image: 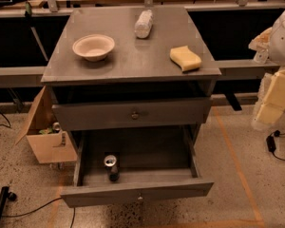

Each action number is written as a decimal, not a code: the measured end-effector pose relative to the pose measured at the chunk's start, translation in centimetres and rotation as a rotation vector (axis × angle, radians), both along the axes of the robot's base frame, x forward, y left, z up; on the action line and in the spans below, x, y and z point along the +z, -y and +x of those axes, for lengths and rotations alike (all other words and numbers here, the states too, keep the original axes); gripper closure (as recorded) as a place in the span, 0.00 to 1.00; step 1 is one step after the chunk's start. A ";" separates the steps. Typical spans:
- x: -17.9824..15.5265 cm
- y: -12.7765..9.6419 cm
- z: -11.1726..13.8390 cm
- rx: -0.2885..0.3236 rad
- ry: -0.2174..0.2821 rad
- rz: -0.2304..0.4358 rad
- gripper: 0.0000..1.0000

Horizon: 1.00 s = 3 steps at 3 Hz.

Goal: Pick redbull can from middle drawer and place on counter

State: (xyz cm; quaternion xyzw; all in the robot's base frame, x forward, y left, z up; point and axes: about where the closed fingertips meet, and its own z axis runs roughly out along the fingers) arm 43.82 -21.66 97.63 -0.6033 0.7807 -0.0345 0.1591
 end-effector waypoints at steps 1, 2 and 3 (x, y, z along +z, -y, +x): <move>0.0 0.0 0.0 0.000 0.000 0.000 0.00; 0.2 -0.1 0.0 0.000 0.012 0.018 0.00; -1.5 -1.3 0.0 -0.010 0.002 0.121 0.00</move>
Offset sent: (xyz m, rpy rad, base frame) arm -0.0001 0.0013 -0.0004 0.0457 -0.0061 0.0018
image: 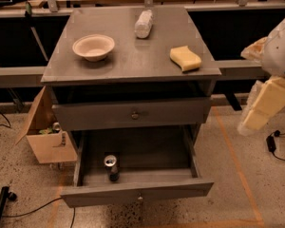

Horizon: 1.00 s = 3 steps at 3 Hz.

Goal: Pick redbull can from middle drawer and place on counter

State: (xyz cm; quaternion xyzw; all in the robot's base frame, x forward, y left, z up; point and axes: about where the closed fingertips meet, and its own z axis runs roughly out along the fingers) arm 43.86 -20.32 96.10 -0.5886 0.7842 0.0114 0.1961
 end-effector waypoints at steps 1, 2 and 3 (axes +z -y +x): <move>-5.8 -3.2 -0.9 -0.031 -0.045 0.211 0.00; -11.4 -9.6 -2.0 -0.001 -0.093 0.404 0.00; -17.4 -16.8 -2.5 0.025 -0.158 0.512 0.00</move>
Offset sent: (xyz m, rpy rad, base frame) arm 0.0305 0.1845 -0.1761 0.7362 -0.0730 -0.0621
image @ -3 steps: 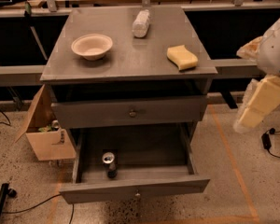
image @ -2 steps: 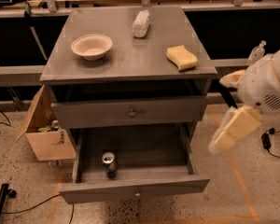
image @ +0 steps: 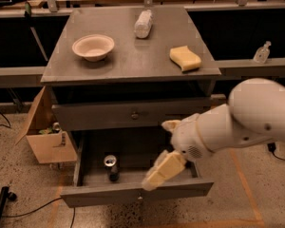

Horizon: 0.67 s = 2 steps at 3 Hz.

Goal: Pick redbull can from middle drawer and place on counter

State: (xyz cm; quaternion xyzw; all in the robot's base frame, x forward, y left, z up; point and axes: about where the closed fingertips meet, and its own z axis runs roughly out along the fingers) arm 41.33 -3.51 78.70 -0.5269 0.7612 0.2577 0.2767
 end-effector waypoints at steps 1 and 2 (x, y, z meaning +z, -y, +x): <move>-1.4 -2.9 1.6 -0.012 0.025 0.012 0.00; -2.6 -3.6 2.0 -0.044 0.018 -0.004 0.00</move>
Offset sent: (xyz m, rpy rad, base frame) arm 0.0219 0.0476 -0.0508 -0.0235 0.0307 -0.0994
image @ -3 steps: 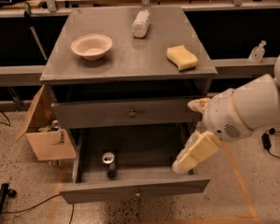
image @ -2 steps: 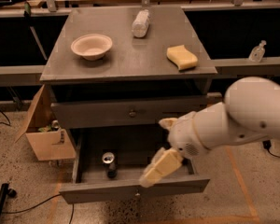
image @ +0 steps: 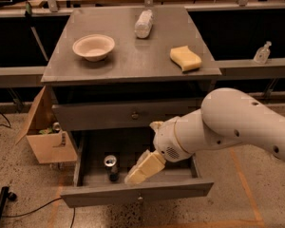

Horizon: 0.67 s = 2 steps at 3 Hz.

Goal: Pick redbull can from middle drawer and place on counter

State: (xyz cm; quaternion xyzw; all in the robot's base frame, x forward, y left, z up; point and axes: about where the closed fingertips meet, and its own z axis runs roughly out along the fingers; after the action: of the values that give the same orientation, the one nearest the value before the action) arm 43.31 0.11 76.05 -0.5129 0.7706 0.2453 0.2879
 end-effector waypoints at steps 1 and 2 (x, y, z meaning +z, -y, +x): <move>-5.0 -0.3 1.6 -0.020 0.003 0.001 0.00; -11.6 0.1 5.5 -0.043 0.040 0.031 0.00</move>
Offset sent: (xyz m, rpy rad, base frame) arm 0.1055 -0.0093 -0.2034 0.0746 -0.0808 -0.0711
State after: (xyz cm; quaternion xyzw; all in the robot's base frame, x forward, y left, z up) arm 48.83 0.01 64.45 -0.4964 0.7717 0.2405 0.3166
